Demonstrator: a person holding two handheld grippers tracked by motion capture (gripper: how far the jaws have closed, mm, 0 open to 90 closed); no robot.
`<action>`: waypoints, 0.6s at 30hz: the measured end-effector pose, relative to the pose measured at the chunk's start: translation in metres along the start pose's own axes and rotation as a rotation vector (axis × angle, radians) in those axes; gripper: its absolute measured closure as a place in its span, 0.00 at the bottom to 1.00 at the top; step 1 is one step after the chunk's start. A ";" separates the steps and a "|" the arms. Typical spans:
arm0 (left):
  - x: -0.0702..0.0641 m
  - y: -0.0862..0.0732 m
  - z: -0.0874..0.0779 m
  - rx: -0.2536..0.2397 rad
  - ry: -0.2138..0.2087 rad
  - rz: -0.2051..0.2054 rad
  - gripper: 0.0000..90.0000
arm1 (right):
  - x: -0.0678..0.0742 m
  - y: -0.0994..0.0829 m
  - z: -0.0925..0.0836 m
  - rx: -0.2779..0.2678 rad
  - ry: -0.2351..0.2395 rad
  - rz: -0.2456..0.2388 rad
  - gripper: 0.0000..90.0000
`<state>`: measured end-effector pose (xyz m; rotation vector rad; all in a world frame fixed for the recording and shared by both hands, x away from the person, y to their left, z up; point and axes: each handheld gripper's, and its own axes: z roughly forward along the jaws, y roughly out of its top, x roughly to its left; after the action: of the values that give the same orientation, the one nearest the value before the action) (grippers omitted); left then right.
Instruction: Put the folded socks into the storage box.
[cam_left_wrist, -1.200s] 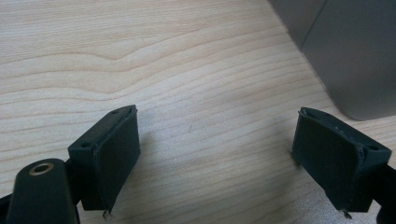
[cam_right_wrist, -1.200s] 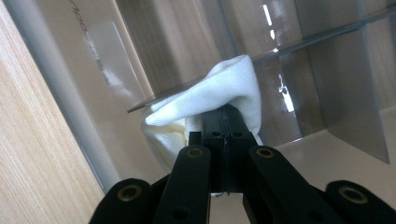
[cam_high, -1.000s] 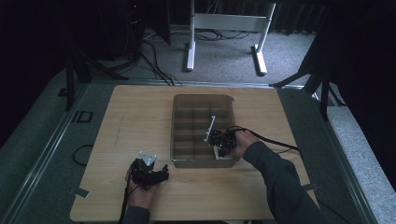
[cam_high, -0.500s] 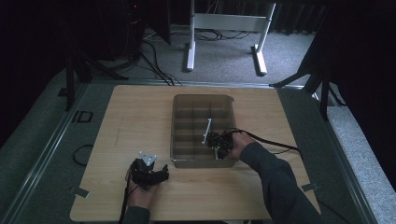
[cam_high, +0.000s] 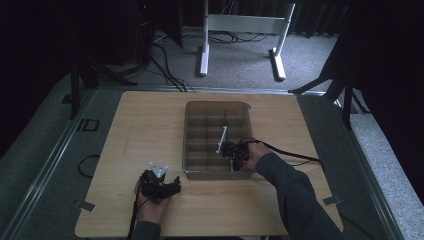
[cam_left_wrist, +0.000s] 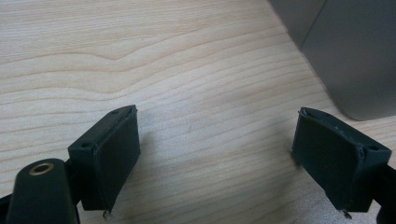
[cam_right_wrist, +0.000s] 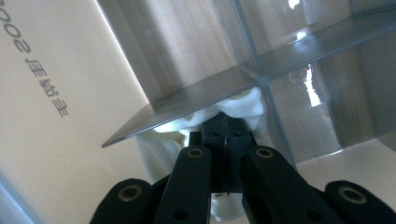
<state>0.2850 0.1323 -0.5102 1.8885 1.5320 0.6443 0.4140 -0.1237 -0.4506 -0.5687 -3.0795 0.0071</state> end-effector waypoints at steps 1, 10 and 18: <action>0.000 0.000 0.000 0.001 0.000 0.000 0.17 | 0.000 0.000 0.000 -0.001 0.001 0.000 1.00; 0.000 0.000 0.000 0.000 0.000 -0.001 0.17 | 0.000 -0.004 -0.001 -0.023 -0.002 -0.027 1.00; 0.000 0.000 0.000 0.000 0.000 0.000 0.17 | 0.004 -0.009 -0.008 -0.053 -0.022 -0.039 0.94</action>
<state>0.2851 0.1323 -0.5102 1.8880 1.5320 0.6440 0.4076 -0.1310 -0.4425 -0.5136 -3.1199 -0.0688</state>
